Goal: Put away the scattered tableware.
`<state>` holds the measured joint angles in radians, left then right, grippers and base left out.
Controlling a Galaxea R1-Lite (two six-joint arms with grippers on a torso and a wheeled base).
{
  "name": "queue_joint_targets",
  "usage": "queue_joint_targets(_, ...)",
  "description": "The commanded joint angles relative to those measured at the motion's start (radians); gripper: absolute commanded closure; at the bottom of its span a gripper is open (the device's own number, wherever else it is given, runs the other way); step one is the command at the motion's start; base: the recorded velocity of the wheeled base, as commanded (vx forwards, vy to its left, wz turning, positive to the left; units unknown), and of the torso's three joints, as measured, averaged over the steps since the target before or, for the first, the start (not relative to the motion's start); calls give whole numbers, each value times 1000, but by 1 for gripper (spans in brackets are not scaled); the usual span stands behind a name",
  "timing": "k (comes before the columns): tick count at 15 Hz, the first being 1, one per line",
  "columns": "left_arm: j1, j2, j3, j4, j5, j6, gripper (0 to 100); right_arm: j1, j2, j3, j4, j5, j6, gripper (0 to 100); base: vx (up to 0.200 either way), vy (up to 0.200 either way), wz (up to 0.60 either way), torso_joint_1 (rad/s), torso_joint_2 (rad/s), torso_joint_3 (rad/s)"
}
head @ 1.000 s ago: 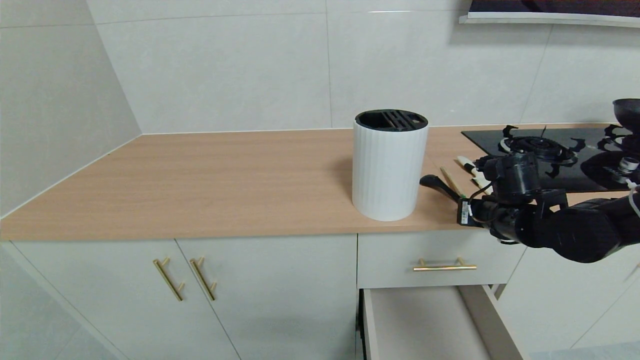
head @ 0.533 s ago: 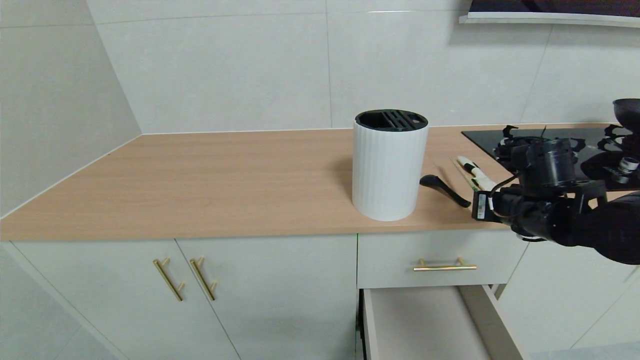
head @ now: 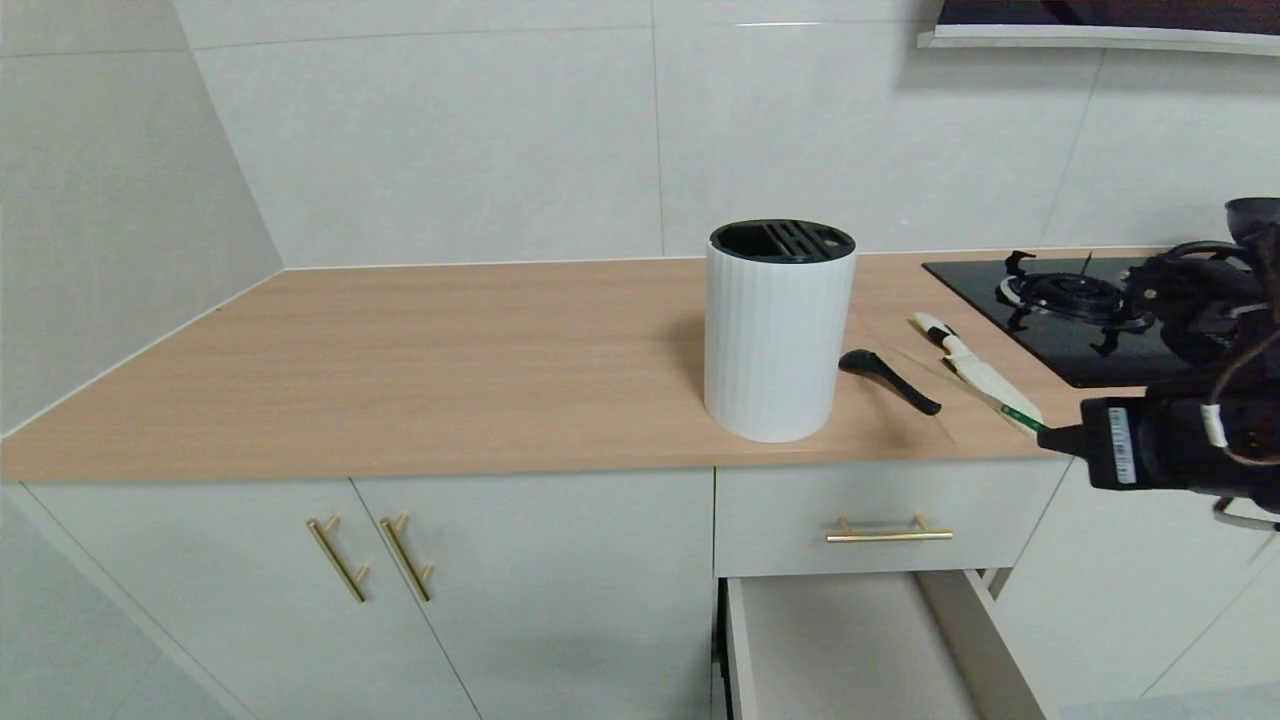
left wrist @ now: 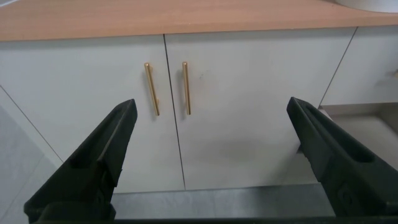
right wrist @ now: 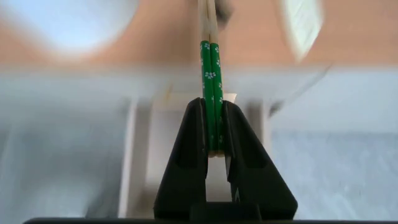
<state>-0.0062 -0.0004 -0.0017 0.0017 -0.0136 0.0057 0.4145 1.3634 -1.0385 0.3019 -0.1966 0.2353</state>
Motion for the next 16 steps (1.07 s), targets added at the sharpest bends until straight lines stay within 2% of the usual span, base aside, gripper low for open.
queue_joint_targets(1,0,0,0,0,0,0,0,24,-130,-61,103,51,-2,100,0,0,0,0,0,0)
queue_joint_targets(6,0,0,0,0,0,-1,0,60,-161,-86,287,140,-59,100,0,0,0,0,0,0)
queue_joint_targets(7,0,0,0,0,0,0,0,60,-165,-77,304,204,-87,100,0,0,0,0,0,0)
queue_joint_targets(9,0,0,0,0,0,0,0,61,-167,-67,307,246,-90,100,0,0,0,0,0,0)
queue_joint_targets(11,0,0,0,0,0,0,0,102,-162,-37,307,252,-120,100,0,0,0,0,0,0)
queue_joint_targets(16,0,0,0,0,0,0,0,129,-130,-2,299,253,-146,100,0,0,0,0,0,0)
